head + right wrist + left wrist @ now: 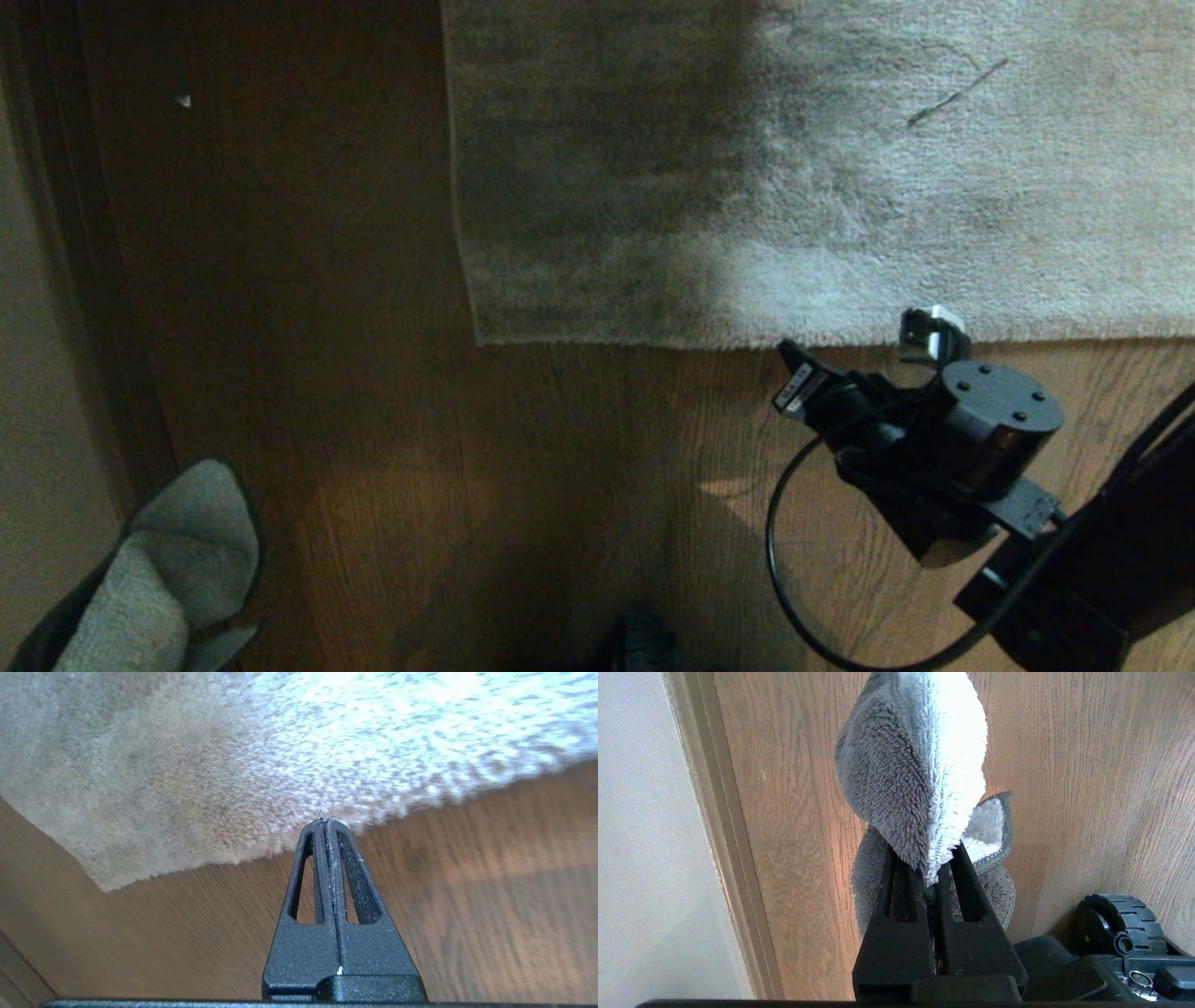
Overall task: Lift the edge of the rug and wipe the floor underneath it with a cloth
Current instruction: Lay down the carpet
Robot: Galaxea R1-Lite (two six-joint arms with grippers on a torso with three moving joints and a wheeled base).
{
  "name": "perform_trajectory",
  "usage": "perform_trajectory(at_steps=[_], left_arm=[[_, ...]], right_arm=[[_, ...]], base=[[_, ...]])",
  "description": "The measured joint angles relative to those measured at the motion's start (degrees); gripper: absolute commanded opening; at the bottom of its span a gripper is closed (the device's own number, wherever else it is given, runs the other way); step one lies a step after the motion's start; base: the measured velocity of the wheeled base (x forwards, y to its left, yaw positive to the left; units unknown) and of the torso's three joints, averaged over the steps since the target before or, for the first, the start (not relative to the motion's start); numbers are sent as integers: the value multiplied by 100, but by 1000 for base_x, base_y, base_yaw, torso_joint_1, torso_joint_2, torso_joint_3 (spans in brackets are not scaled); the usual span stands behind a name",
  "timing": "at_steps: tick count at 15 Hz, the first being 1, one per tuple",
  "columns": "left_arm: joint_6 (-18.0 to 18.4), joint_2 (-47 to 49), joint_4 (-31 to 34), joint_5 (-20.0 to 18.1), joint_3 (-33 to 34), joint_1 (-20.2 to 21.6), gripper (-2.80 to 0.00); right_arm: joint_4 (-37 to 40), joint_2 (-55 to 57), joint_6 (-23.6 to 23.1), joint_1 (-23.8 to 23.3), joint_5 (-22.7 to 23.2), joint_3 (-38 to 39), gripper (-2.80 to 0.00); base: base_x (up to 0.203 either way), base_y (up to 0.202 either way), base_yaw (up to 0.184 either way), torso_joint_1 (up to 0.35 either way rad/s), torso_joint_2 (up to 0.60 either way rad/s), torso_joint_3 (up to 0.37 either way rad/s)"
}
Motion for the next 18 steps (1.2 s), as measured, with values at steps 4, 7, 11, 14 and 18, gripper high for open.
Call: perform_trajectory(at_steps=[4, 7, 11, 14, 18], left_arm=[[1, 0, 2, 1, 0, 0, -280], [0, 0, 0, -3, 0, -2, -280], [0, 0, 0, -1, 0, 0, -280], [0, 0, 0, -2, 0, 0, -280], [-2, 0, 2, -3, 0, 0, -280]], right_arm=[[2, 337, 17, -28, 119, -409, -280], [2, 686, 20, -33, 129, -871, -280], [2, 1064, 11, -87, 126, -1373, -280], [3, 1242, 3, -264, 125, -1667, -280], [-9, 1374, -2, -405, 126, -1815, -280]], base=[[0, 0, 0, 0, 0, 0], [0, 0, 0, 0, 0, 0], [0, 0, 0, 0, 0, 0], [0, 0, 0, 0, 0, 0], [0, 0, 0, 0, 0, 0]])
